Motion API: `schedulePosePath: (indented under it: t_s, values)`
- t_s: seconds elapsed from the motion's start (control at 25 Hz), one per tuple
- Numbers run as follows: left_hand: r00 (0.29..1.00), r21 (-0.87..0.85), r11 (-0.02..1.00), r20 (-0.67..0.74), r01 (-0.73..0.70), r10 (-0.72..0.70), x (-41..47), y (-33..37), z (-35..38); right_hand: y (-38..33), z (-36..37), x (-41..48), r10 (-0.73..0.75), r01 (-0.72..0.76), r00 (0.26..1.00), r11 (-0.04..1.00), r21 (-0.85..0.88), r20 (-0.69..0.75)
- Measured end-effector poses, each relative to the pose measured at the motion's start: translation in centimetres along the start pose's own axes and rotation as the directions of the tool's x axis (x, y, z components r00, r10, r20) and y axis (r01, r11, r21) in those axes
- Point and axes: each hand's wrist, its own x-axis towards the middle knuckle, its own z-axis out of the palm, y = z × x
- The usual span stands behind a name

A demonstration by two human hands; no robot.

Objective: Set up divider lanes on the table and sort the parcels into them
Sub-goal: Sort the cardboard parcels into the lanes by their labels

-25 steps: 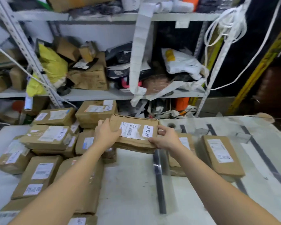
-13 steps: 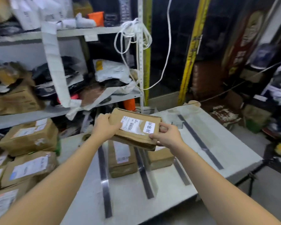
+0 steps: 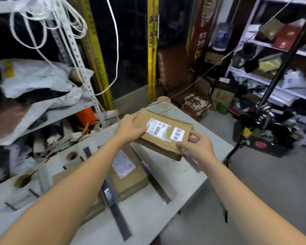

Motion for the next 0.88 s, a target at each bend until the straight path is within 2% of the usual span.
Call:
schedulePosePath:
  t_s: [0.16, 0.28, 0.4, 0.52, 0.68, 0.88]
  values:
    - [0.985, 0.014, 1.000, 0.172, -0.020, 0.017, 5.6, -0.8, 4.4, 2.0, -0.1, 3.4, 0.055, -0.059, 0.991, 0.998, -0.033, -0.123]
    - [0.953, 0.076, 0.997, 0.301, -0.005, -0.019, 8.7, -2.7, 6.4, 4.0, 1.3, 5.0, 0.116, -0.122, 0.980, 0.992, -0.031, -0.163]
    - [0.922, 0.054, 0.999, 0.387, -0.002, -0.019, 10.2, -4.5, 8.0, 5.9, 2.5, 5.9, 0.152, -0.165, 0.973, 0.984, -0.062, -0.175]
    - [0.912, 0.044, 0.999, 0.408, 0.008, -0.026, 11.2, -5.5, 9.2, 7.2, 3.5, 6.4, 0.171, -0.200, 0.963, 0.972, -0.124, -0.210]
    - [0.930, -0.008, 1.000, 0.367, 0.019, -0.014, 12.0, -7.0, 9.4, 7.3, 4.5, 6.6, 0.138, -0.190, 0.954, 0.966, -0.178, -0.267]
    - [0.933, 0.001, 1.000, 0.360, 0.028, -0.027, 13.2, -8.9, 8.3, 7.2, 5.6, 6.4, 0.121, -0.172, 0.961, 0.965, -0.196, -0.247]
